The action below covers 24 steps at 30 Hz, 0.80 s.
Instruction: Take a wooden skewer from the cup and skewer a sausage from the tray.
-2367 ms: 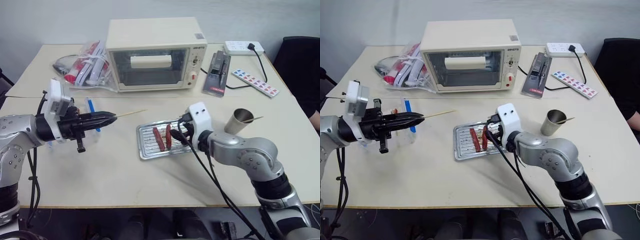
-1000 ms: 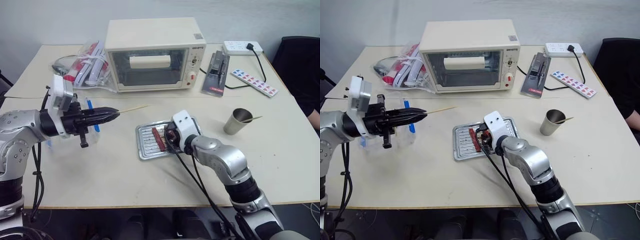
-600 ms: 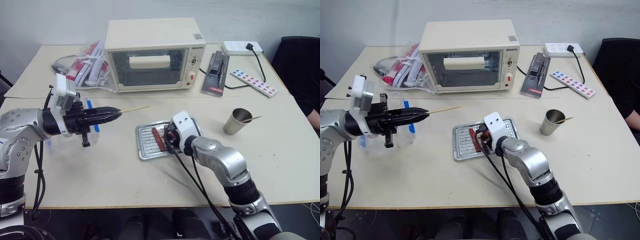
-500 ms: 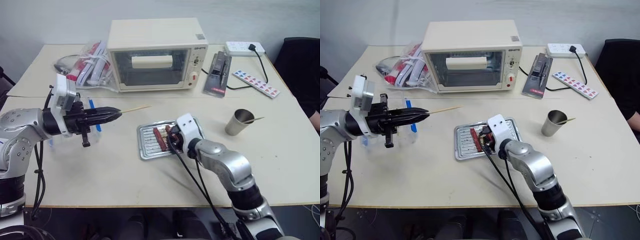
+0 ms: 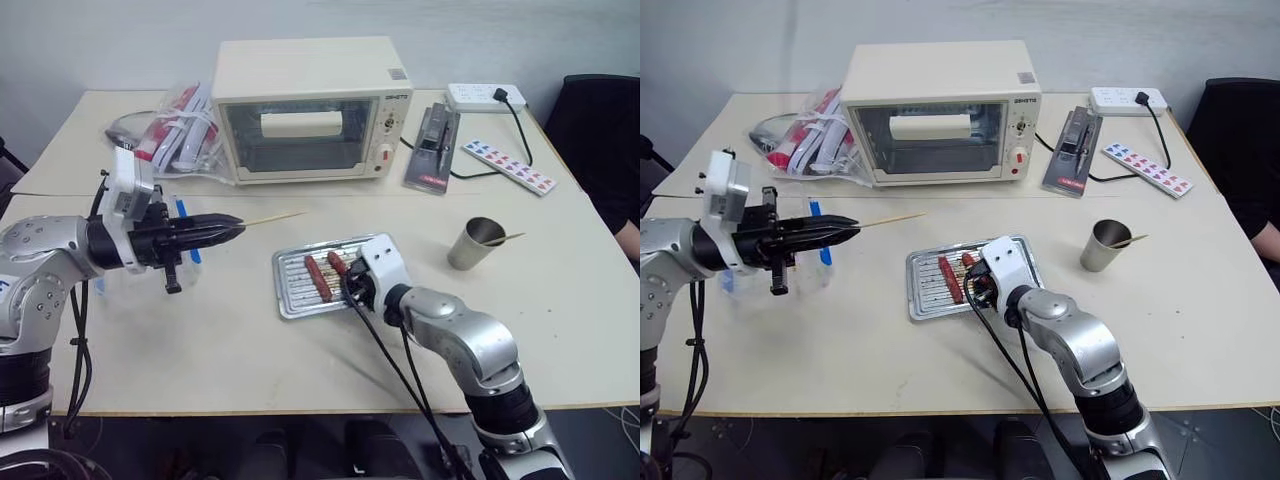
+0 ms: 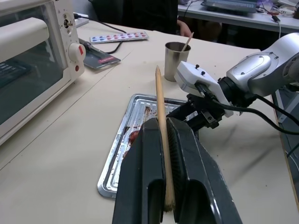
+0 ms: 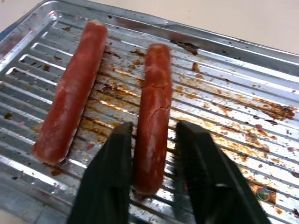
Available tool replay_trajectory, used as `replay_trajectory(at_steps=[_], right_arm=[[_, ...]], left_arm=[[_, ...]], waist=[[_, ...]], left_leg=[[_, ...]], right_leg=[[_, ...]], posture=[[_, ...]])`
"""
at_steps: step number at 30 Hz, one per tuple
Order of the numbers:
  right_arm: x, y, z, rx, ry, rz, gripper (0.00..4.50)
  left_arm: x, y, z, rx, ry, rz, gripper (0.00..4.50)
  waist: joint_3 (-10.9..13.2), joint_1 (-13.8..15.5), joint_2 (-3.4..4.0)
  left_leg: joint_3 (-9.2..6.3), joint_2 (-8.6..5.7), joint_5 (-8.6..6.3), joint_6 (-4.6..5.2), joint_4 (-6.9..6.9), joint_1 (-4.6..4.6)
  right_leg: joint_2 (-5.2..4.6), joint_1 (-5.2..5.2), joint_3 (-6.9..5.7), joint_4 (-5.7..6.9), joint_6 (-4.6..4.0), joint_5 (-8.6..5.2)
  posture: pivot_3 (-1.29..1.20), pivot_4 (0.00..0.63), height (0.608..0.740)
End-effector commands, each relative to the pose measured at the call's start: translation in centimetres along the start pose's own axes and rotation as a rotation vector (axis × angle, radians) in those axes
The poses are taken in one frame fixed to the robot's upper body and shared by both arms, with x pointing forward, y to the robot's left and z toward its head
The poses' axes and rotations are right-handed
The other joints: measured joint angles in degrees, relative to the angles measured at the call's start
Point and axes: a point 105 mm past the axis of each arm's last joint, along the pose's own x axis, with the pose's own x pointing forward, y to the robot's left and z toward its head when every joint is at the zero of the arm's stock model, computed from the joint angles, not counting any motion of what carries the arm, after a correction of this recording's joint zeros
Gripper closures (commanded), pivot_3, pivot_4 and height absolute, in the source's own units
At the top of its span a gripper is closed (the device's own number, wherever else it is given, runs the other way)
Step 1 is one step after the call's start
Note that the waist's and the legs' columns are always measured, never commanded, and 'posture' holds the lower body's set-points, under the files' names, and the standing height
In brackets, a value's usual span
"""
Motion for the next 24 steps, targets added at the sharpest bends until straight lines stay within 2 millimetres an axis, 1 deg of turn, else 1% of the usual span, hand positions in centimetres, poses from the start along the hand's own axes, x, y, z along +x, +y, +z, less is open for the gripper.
replay_trajectory(at_steps=[1,4,7,9,12,18,22,24], right_arm=[[0.1,-0.1,-1.3,0.020,0.041,-0.003,4.19],[0.0,-0.1,-1.1,0.019,0.033,0.006,4.19],[-0.4,0.2,-0.5,0.028,0.004,0.059,4.19],[-1.3,0.5,0.3,0.014,-0.026,0.127,4.19],[-2.8,0.3,1.0,-0.052,-0.039,0.206,4.19],[-7.5,-1.3,2.2,-0.249,0.009,0.406,4.19],[-10.7,-1.7,2.8,-0.341,0.053,0.541,4.19],[-11.9,-1.9,3.1,-0.366,0.068,0.590,4.19]], left_arm=[[0.1,-0.1,0.9,0.049,-0.014,-0.011,4.50],[0.2,0.0,0.9,0.049,-0.016,-0.014,4.50],[0.3,0.0,0.9,0.047,-0.015,-0.020,4.50],[0.4,0.0,0.8,0.043,-0.011,-0.033,4.50],[0.5,0.0,0.6,0.039,-0.002,-0.052,4.50],[1.1,-0.4,0.3,0.028,0.022,-0.146,4.50],[1.0,-1.4,-0.3,0.013,0.068,-0.245,4.50],[0.9,-1.8,-0.5,0.003,0.092,-0.290,4.50]], waist=[[0.0,0.0,-0.01],[0.0,0.0,-0.01],[0.0,0.0,-0.01],[0.0,0.0,-0.01],[0.0,0.0,0.00],[0.0,0.2,0.02],[0.0,0.2,0.04],[0.0,0.0,0.04]], left_leg=[[0.00,0.00,0.00,0.00,0.00,0.00],[0.00,0.00,0.00,-0.01,0.00,0.00],[0.00,0.00,0.01,-0.01,0.00,0.00],[0.00,0.00,0.00,-0.01,0.00,0.00],[0.00,-0.01,0.00,0.00,0.00,-0.02],[0.00,-0.02,-0.02,0.03,0.03,-0.04],[0.00,0.01,-0.02,0.04,0.02,-0.06],[0.01,0.02,-0.03,0.05,-0.01,-0.06]], right_leg=[[0.00,0.00,0.00,0.00,0.00,0.00],[0.00,0.00,0.00,0.00,0.00,0.00],[0.00,0.00,0.00,0.00,0.00,0.00],[0.00,0.00,0.00,0.00,0.00,0.00],[0.00,0.00,0.00,-0.02,0.00,0.00],[-0.02,0.02,-0.01,-0.11,0.00,0.00],[0.00,0.00,-0.01,-0.11,0.00,0.00],[0.01,0.00,0.00,-0.12,0.00,0.00]], posture=[[0.00,0.150,0.740],[0.00,0.150,0.740],[0.00,0.150,0.740],[0.00,0.150,0.740],[0.00,0.150,0.740],[0.00,0.150,0.740],[0.00,0.150,0.740],[0.00,0.150,0.740]])
